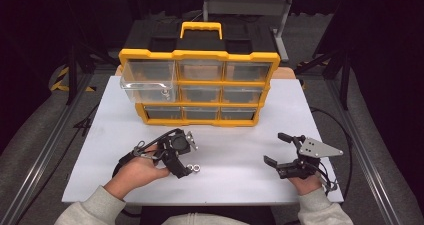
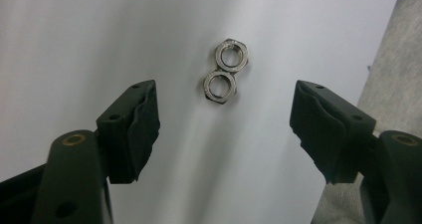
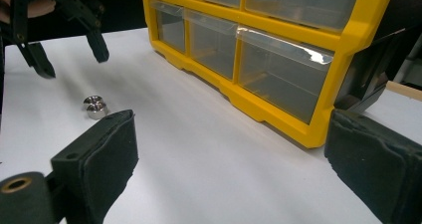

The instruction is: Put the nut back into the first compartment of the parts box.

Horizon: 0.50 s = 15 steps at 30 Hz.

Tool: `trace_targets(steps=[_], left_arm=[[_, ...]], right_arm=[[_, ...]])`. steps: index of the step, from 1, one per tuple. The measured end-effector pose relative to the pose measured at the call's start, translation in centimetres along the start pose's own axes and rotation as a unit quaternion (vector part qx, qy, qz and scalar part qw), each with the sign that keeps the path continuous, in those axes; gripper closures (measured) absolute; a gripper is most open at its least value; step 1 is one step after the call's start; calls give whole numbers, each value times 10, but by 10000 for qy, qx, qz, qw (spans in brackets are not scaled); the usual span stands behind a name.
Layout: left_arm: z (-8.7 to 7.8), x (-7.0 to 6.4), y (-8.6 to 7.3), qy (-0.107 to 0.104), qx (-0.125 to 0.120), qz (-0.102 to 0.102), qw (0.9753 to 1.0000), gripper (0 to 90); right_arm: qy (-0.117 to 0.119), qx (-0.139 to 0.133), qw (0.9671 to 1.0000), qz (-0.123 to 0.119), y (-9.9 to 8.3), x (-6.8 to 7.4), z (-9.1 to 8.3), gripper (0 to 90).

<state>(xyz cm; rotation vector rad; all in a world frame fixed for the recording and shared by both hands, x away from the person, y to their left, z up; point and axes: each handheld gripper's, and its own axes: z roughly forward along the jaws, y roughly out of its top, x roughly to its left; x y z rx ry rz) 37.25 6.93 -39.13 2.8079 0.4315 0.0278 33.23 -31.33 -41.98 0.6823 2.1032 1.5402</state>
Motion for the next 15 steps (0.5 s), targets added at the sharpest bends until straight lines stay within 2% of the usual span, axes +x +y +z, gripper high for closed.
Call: trace_targets(steps=[8, 10, 12, 13, 15], left_arm=[[21, 0, 3, 37, 209, 30, 9998, 345], [27, -1, 4, 29, 289, 56, 9996, 436], [31, -3, 6, 64, 403, 148, 9991, 464], [33, -4, 6, 94, 402, 184, 9990, 520], [36, -5, 7, 137, 416, 195, 9989, 578]], right_arm=[[8, 0, 10000, 6, 0, 0, 0, 71], [14, -1, 10000, -3, 0, 0, 0, 71], [3, 1, 10000, 9, 0, 0, 0, 71], [2, -6, 10000, 15, 0, 0, 0, 71], [7, 11, 10000, 6, 0, 0, 0, 71]])
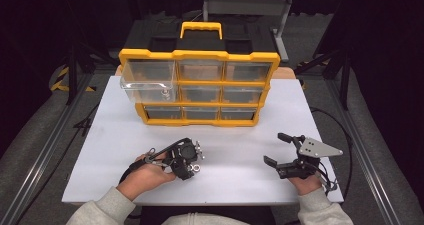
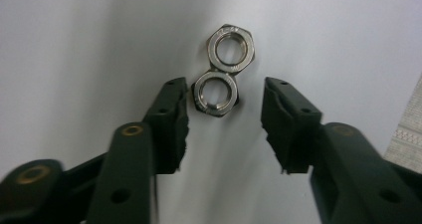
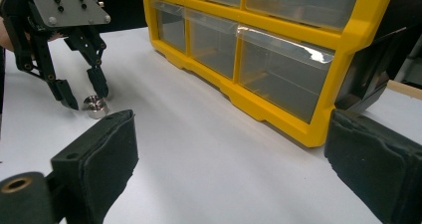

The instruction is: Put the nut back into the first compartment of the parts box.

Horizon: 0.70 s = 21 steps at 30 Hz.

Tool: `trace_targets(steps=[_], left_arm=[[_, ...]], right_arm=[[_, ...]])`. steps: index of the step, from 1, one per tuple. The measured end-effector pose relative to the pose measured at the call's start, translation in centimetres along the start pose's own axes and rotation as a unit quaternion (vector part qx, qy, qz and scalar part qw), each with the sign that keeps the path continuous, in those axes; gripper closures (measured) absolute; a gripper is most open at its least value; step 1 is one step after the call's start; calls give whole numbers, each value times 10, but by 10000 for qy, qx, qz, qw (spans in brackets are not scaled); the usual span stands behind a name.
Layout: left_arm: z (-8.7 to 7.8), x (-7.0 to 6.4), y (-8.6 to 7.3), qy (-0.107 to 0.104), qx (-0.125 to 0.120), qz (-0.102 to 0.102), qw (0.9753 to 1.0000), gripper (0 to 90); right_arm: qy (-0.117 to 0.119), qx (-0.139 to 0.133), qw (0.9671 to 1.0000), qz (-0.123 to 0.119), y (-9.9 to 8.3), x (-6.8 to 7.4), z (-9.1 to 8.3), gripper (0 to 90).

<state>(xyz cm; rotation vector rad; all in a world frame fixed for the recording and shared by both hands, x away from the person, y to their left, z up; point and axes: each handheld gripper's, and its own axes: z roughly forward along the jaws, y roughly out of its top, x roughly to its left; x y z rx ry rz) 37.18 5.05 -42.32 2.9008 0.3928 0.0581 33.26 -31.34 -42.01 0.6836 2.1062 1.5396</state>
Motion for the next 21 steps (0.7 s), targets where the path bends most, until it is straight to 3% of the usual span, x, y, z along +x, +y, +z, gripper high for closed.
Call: trace_targets(steps=[1, 4, 9, 12, 13, 15, 16, 18, 20, 21], left_arm=[[1, 0, 1, 65, 38, 59, 10000, 609], [0, 1, 0, 65, 0, -15, 10000, 695], [-9, 0, 1, 15, 64, 62, 10000, 698], [-32, 0, 2, -2, -47, 37, 10000, 698], [-32, 0, 2, -2, -47, 37, 10000, 698], [-56, -1, 3, 23, -134, 5, 9999, 697], [-56, -1, 3, 23, -134, 5, 9999, 697], [-81, 1, 5, 96, -174, 48, 9998, 697], [-87, 1, 5, 86, -208, 42, 9997, 697], [-97, 2, 7, 114, -189, 33, 9998, 697]], right_arm=[[1, -10, 10000, 2, 0, 0, 0, 71], [6, -4, 10000, -3, 0, 0, 0, 71], [4, -16, 10000, 19, 0, 0, 0, 71], [2, -16, 10000, 14, 0, 0, 0, 71], [2, -16, 10000, 14, 0, 0, 0, 71], [-1, -5, 10000, 11, 0, 0, 0, 71], [-1, -5, 10000, 11, 0, 0, 0, 71], [0, -4, 10000, 7, 0, 0, 0, 71], [0, -5, 10000, 9, 0, 0, 0, 71], [8, -10, 10000, 12, 0, 0, 0, 71]])
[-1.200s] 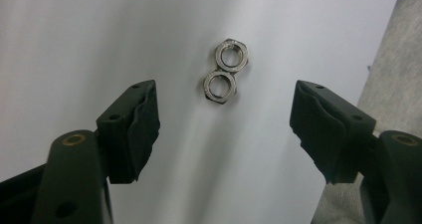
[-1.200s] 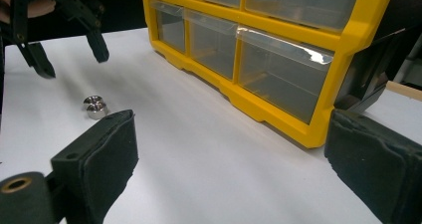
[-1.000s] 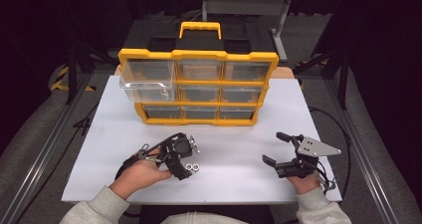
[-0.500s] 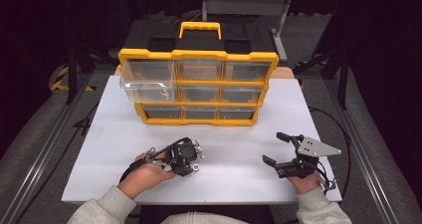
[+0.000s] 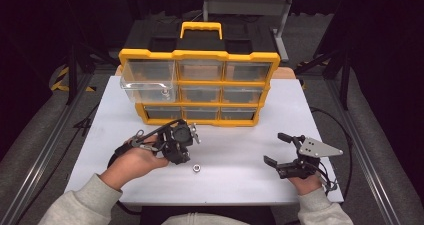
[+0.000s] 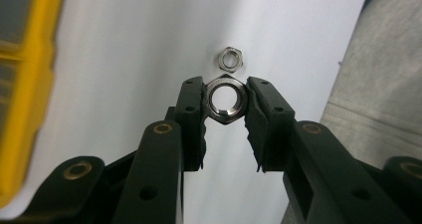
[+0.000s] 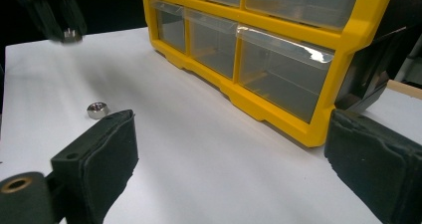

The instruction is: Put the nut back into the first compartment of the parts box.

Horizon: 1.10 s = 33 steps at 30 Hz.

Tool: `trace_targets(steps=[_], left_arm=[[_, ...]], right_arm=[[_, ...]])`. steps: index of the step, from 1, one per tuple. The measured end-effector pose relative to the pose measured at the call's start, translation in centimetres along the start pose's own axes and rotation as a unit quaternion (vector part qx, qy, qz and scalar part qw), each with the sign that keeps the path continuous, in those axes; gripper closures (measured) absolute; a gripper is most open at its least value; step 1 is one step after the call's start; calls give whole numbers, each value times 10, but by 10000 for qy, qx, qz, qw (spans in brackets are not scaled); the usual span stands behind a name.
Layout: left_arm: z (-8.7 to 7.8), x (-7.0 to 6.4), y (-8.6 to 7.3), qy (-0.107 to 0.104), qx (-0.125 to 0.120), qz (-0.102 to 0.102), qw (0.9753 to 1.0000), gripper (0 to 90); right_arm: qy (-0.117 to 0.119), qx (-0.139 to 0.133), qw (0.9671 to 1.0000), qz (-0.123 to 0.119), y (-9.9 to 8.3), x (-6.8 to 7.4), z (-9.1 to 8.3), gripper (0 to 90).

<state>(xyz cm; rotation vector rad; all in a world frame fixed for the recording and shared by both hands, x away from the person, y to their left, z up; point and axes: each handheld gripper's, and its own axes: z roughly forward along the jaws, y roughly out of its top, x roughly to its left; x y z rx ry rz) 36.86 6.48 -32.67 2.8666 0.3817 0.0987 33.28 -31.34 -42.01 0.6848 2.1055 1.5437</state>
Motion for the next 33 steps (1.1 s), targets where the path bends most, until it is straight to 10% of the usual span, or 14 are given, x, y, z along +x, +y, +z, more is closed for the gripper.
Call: trace_targets(steps=[12, 33], left_arm=[[-83, 9, 11, 274, 65, 78, 9996, 697], [-182, 50, 3, 637, -629, -719, 9934, 696]], right_arm=[[-8, -12, 10000, 12, 0, 0, 0, 71], [3, 8, 10000, 14, 0, 0, 0, 71]])
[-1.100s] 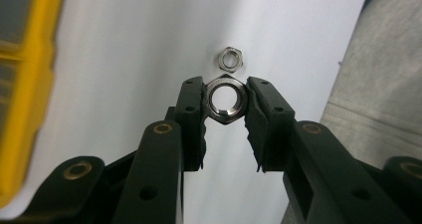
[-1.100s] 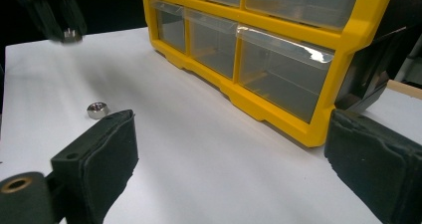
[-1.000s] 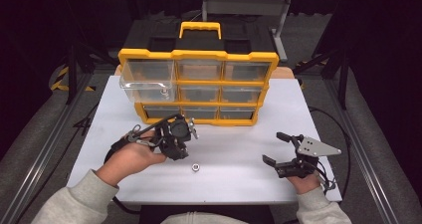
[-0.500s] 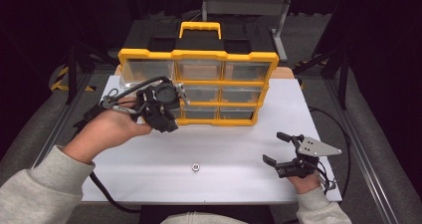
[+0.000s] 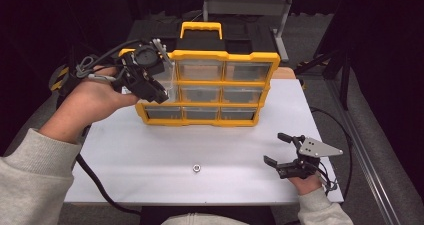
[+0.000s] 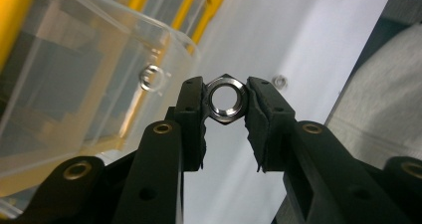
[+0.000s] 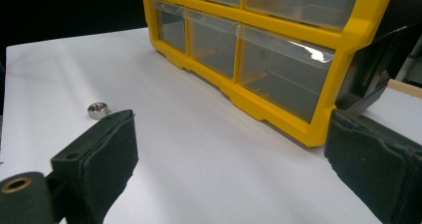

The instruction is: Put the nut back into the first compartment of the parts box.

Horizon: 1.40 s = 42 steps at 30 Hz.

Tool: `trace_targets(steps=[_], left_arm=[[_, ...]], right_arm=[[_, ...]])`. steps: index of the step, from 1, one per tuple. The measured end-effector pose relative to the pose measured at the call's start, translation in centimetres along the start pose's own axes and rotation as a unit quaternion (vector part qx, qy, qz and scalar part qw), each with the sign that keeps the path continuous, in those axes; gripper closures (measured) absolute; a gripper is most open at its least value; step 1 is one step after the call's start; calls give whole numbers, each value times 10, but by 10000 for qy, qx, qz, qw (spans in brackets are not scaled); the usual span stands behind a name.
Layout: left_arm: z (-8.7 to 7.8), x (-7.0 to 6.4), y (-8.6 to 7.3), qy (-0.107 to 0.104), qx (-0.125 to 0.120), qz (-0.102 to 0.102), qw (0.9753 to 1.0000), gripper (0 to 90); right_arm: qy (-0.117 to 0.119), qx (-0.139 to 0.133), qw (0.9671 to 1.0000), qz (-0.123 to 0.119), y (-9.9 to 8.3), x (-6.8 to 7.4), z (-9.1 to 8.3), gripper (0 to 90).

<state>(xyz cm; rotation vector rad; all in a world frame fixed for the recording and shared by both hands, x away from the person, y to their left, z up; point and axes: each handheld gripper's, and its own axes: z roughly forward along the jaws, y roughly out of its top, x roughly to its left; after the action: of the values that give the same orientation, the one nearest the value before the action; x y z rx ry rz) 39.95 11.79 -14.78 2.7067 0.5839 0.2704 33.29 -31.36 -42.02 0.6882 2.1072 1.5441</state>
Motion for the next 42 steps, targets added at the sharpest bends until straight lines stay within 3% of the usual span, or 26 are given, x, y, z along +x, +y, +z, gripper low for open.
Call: trace_targets(steps=[10, 12, 13, 14, 17, 24, 28, 35, 42], left_arm=[[-14, 25, 3, 192, -170, -534, 9982, 697], [-14, 31, 4, 397, -169, -874, 9952, 696], [-14, 31, 4, 397, -169, -874, 9952, 696], [-13, 35, 6, 399, -147, -1035, 9937, 696], [-10, 39, 7, 472, -86, -1228, 9913, 696], [-3, 50, 9, 610, 93, -1479, 9871, 696], [5, 55, 9, 571, 157, -1639, 9847, 696], [19, 62, 5, 445, 256, -1763, 9830, 696], [32, 64, 5, 404, 508, -1758, 9823, 696]], right_arm=[[1, -9, 10000, 24, -1, -1, 0, 71], [2, -10, 10000, 25, -1, -1, 0, 71], [5, -11, 10000, 22, -1, -1, 0, 71], [7, -9, 10000, 25, -1, -1, 0, 71], [13, -15, 10000, 39, -1, -1, 0, 71], [14, -13, 10000, 34, -1, -1, 0, 71], [19, -8, 10000, 31, -1, -1, 0, 71], [20, -6, 10000, 34, -1, -1, 0, 71], [18, 7, 10000, 36, -1, -1, 1, 71]])
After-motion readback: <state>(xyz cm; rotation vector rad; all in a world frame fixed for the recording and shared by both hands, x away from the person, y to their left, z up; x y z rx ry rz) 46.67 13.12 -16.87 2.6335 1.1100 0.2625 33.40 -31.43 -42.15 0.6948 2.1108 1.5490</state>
